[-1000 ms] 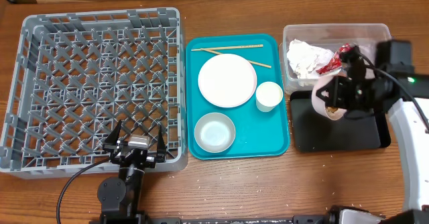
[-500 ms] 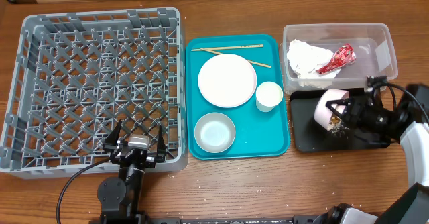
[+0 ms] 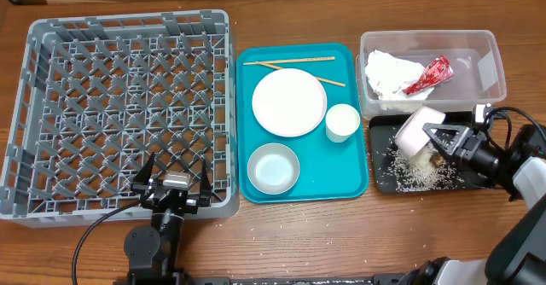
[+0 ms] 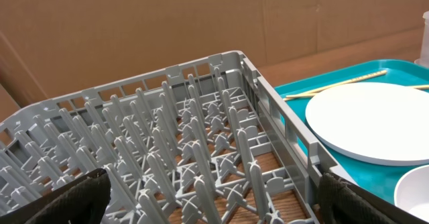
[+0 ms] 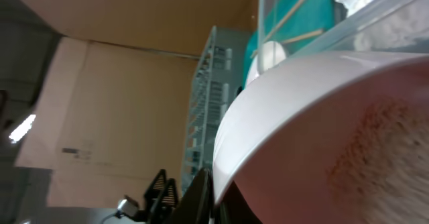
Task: Sort waste into correct bins and load items into the dishwasher
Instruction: 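Tip the pink bowl over the black tray to dump rice, then set the emptied pink bowl back on the teal tray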
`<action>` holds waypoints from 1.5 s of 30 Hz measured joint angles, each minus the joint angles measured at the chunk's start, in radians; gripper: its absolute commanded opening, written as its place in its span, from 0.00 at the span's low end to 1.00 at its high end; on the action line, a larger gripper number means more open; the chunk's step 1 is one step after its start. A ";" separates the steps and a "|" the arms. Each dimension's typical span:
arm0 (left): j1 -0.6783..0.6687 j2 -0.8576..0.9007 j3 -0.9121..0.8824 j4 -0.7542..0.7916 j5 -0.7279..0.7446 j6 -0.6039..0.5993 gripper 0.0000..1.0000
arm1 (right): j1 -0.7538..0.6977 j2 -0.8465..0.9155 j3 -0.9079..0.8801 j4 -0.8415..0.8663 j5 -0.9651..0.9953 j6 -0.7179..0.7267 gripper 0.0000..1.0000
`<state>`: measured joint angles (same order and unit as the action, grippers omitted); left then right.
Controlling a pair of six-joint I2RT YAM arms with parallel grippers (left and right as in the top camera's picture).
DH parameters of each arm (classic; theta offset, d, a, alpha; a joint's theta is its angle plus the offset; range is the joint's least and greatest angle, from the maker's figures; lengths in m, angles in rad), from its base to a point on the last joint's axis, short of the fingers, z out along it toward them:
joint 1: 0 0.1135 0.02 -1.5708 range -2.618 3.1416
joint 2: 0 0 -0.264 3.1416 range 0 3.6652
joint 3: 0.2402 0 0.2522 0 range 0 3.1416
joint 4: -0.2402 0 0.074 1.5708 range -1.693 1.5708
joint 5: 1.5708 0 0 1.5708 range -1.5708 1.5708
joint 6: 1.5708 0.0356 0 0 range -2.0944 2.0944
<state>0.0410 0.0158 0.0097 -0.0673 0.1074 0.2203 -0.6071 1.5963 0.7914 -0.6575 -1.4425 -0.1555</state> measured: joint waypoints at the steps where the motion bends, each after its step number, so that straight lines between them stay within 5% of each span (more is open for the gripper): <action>1: 0.000 0.000 0.000 0.000 0.000 0.000 1.00 | -0.004 0.002 0.000 -0.002 -0.017 0.006 0.04; 23: 0.000 0.000 0.000 0.000 0.000 0.000 1.00 | -0.013 0.002 0.000 0.066 -0.093 0.363 0.04; 35: 0.000 0.000 0.000 0.000 0.000 0.000 1.00 | -0.006 -0.051 0.000 0.061 -0.083 0.404 0.04; 40: 0.000 0.000 0.000 0.000 0.000 0.000 1.00 | 0.111 -0.275 0.027 -0.021 0.054 0.406 0.04; 45: 0.000 0.000 0.000 0.000 0.000 0.000 1.00 | 0.378 -0.476 0.152 -0.164 0.361 0.405 0.04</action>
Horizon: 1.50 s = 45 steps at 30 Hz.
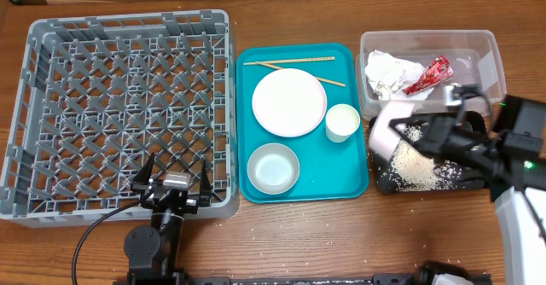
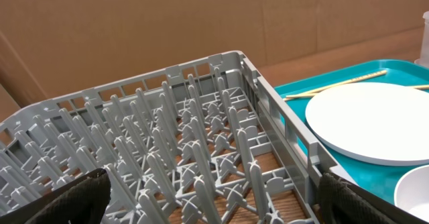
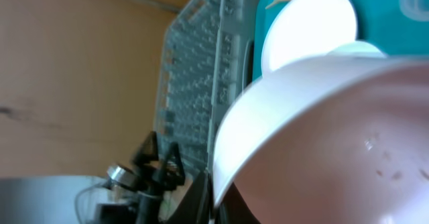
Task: Sort waste into correct bins and load items into the dishwasher
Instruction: 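Set the emptied pink bowl back on the teal tray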
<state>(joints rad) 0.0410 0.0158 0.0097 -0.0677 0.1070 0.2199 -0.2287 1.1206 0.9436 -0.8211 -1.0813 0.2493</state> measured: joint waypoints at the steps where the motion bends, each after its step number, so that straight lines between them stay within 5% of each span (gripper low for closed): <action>1: 0.000 0.000 0.000 0.000 0.000 0.000 1.00 | 0.052 -0.019 0.020 -0.023 0.056 0.005 0.04; 9: 0.000 0.000 0.000 0.000 0.000 0.000 1.00 | 0.553 -0.010 0.063 -0.055 0.512 0.079 0.04; 16: 0.000 0.000 0.000 0.000 0.000 0.000 1.00 | 0.790 0.191 0.063 -0.042 0.788 0.129 0.04; 26: 0.000 0.000 0.000 0.000 0.000 0.000 1.00 | 0.838 0.480 0.063 0.058 0.929 0.142 0.04; 32: 0.000 0.000 0.000 0.000 0.000 0.000 1.00 | 0.839 0.520 0.066 0.080 0.946 0.147 0.27; 37: 0.000 0.000 0.000 0.000 0.000 0.000 1.00 | 0.839 0.524 0.085 0.047 0.906 0.145 0.32; 41: 0.000 0.000 0.000 0.000 0.000 0.000 1.00 | 0.839 0.524 0.195 -0.046 0.876 0.146 0.36; 45: 0.000 0.000 0.000 0.000 0.000 0.000 1.00 | 0.839 0.513 0.338 -0.127 0.864 0.149 0.54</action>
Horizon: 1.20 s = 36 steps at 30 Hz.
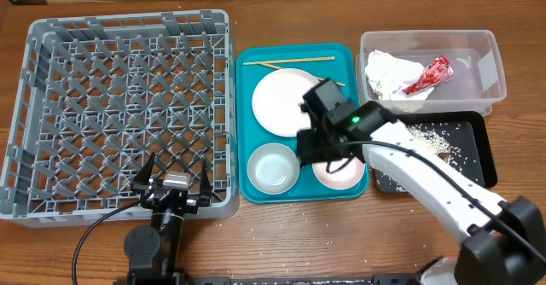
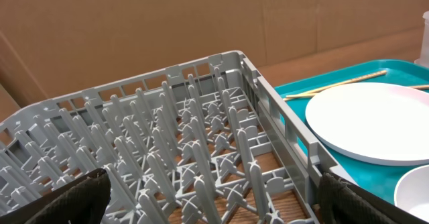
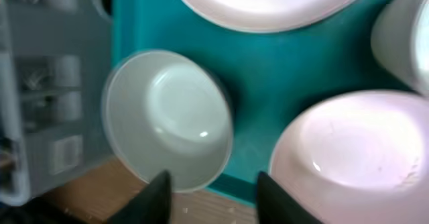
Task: Sort waste into correct bins and load items into the dishwasher
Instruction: 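Set the emptied pink bowl back on the teal tray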
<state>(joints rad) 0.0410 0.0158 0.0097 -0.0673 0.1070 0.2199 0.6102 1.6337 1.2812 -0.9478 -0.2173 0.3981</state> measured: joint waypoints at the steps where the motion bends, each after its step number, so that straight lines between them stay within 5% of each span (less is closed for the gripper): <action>1: 0.000 0.000 0.000 0.000 0.000 0.000 1.00 | 0.000 -0.005 0.024 -0.009 -0.003 0.003 0.56; 25: 0.000 0.000 0.000 -0.004 -0.037 0.000 1.00 | 0.124 0.182 0.058 -0.063 0.021 0.212 0.47; 36: 0.000 0.000 0.000 -0.006 -0.051 -0.003 1.00 | -0.156 0.079 0.223 -0.208 0.147 0.189 0.54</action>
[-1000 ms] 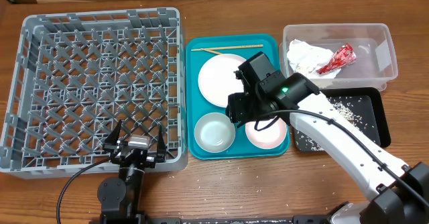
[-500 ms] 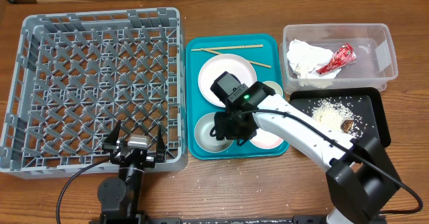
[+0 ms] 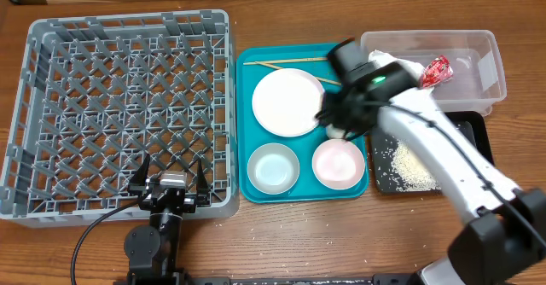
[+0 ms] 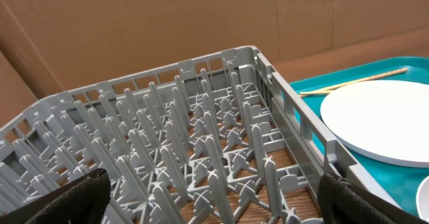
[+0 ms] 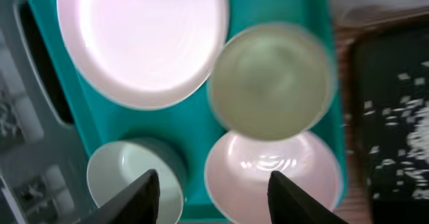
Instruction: Sort waste into correct bins and load items into the dishwasher
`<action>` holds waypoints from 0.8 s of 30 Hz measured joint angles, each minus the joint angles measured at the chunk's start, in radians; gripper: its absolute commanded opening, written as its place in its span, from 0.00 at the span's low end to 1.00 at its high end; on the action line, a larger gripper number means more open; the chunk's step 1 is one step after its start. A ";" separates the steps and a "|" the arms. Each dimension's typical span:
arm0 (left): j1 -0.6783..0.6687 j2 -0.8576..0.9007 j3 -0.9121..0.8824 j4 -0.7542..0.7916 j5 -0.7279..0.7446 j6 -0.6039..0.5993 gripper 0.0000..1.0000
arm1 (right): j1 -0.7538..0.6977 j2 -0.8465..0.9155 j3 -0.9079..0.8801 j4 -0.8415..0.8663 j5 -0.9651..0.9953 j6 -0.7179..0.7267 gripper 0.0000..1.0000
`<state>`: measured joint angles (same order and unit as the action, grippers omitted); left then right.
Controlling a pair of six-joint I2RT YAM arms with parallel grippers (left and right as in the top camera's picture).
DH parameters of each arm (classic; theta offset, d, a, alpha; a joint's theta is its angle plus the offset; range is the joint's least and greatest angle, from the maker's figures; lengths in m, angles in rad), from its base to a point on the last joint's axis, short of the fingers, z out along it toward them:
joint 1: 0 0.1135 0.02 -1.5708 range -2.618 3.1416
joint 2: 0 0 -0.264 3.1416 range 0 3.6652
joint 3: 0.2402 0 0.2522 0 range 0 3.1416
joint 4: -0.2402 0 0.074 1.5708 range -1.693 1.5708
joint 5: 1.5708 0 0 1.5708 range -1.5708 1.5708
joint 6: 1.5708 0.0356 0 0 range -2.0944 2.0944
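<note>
The pink bowl sits upright at the teal tray's front right, beside a pale blue bowl. Behind them lie a white plate, a cup and chopsticks. My right gripper hangs open and empty above the cup and the pink bowl. In the overhead view the arm mostly hides the cup. The grey dish rack stands at the left. My left gripper rests open at the rack's front edge.
A clear bin at the back right holds crumpled tissue and a red wrapper. In front of it a black tray carries scattered rice. Rice grains dot the wooden table by the tray.
My right gripper, open low by the pink bowl on the teal tray, now stands higher and farther back, over the cup. The bowl stays put. The left wrist view has shifted slightly.
My right gripper first held the pink bowl tipped over the black tray's rice. Then it held the bowl at that tray's left edge. Later the bowl stood on the teal tray with the gripper open beside it. Now the gripper hangs above the cup, empty.
</note>
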<state>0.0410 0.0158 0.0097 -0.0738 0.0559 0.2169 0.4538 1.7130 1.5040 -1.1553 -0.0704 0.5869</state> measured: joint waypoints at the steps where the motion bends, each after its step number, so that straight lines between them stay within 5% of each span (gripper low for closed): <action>1: 0.000 0.000 0.000 0.000 0.000 0.000 1.00 | -0.036 -0.008 0.003 -0.003 0.001 -0.004 0.54; 7: 0.000 0.000 0.000 0.026 0.006 -0.095 1.00 | -0.177 -0.010 0.003 0.012 0.015 -0.029 0.54; 12: 0.000 0.019 0.086 -0.139 0.007 -0.238 1.00 | -0.204 0.017 0.001 0.037 0.019 -0.045 0.54; 24: 0.000 0.394 0.726 -0.509 0.067 -0.449 1.00 | -0.203 0.128 -0.010 0.027 0.019 -0.056 0.48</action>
<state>0.0410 0.4095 0.7353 -0.5827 0.1230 -0.2317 0.2504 1.8412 1.4937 -1.1282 -0.0517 0.5308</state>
